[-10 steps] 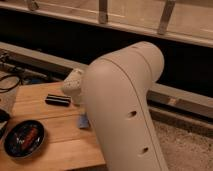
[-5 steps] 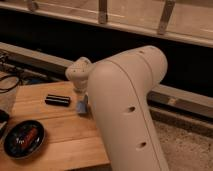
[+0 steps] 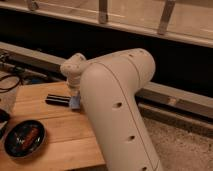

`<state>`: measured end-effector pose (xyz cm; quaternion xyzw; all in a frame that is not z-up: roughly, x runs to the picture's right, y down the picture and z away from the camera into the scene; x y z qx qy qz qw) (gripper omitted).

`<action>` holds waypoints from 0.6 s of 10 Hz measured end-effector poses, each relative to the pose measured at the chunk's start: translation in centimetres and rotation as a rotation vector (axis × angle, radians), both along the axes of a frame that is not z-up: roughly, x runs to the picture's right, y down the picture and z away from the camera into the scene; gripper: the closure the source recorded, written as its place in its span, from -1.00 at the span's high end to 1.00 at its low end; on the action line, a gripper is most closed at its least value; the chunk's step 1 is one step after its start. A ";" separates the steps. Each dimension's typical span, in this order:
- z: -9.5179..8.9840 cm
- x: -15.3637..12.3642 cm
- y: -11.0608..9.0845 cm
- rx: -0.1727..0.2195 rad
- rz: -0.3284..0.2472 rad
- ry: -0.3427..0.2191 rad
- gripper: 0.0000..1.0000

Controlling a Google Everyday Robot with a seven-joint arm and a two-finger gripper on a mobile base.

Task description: Wipe the white sponge on the table

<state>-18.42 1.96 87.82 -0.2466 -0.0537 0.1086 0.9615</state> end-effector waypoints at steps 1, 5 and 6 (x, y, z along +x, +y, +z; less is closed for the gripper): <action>-0.3 0.6 0.3 0.005 0.004 0.006 -0.62; -0.5 2.6 0.4 0.003 0.018 0.041 0.16; -0.9 2.2 0.8 0.000 0.017 0.049 0.24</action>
